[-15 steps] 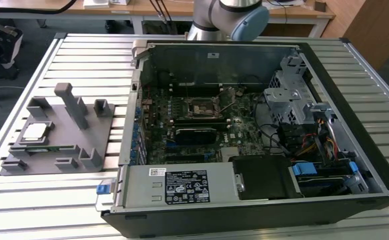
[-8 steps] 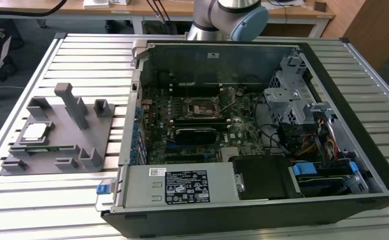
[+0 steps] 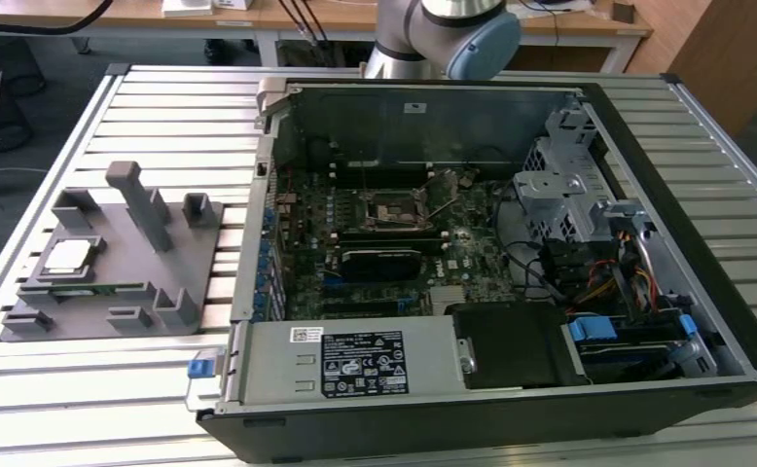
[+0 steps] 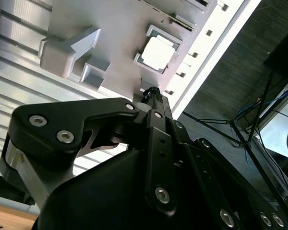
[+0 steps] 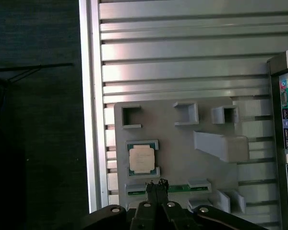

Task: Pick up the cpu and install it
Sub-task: 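Reach for the cpu, then pick up the cpu and move it towards the insertion slot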

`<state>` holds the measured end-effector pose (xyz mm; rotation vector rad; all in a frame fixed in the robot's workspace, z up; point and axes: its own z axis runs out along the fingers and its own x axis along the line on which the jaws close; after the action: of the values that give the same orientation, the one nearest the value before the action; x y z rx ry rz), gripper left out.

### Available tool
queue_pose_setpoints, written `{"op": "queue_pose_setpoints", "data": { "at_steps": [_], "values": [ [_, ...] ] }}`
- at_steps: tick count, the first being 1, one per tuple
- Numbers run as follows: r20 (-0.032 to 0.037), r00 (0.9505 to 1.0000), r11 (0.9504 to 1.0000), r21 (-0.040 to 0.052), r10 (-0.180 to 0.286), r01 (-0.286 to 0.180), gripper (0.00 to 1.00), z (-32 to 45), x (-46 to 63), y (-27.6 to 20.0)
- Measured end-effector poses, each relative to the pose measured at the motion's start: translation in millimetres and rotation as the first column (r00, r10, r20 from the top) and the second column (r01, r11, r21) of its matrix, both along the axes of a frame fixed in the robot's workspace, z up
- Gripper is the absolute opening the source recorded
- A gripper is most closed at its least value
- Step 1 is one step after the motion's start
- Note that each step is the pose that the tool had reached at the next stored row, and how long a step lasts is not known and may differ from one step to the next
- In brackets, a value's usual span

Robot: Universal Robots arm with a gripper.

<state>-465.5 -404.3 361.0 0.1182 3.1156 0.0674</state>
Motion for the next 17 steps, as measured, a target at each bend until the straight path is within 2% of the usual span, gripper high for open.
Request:
{"op": "queue_pose_setpoints", "data": {
  "at_steps": [8, 12, 17],
  "values": [
    [-0.0001, 1.0000, 1.0000, 0.0000, 0.000, 0.000, 0.11, -1.4, -7.5, 0.0],
    [-0.0026, 1.0000, 1.0000, 0.0000, 0.000, 0.000, 0.11, -5.4, -9.2, 0.0],
    [-0.0025, 1.0000, 1.0000, -0.0009, 0.000, 0.000, 0.11, -8.5, -9.3, -0.1]
  ]
}}
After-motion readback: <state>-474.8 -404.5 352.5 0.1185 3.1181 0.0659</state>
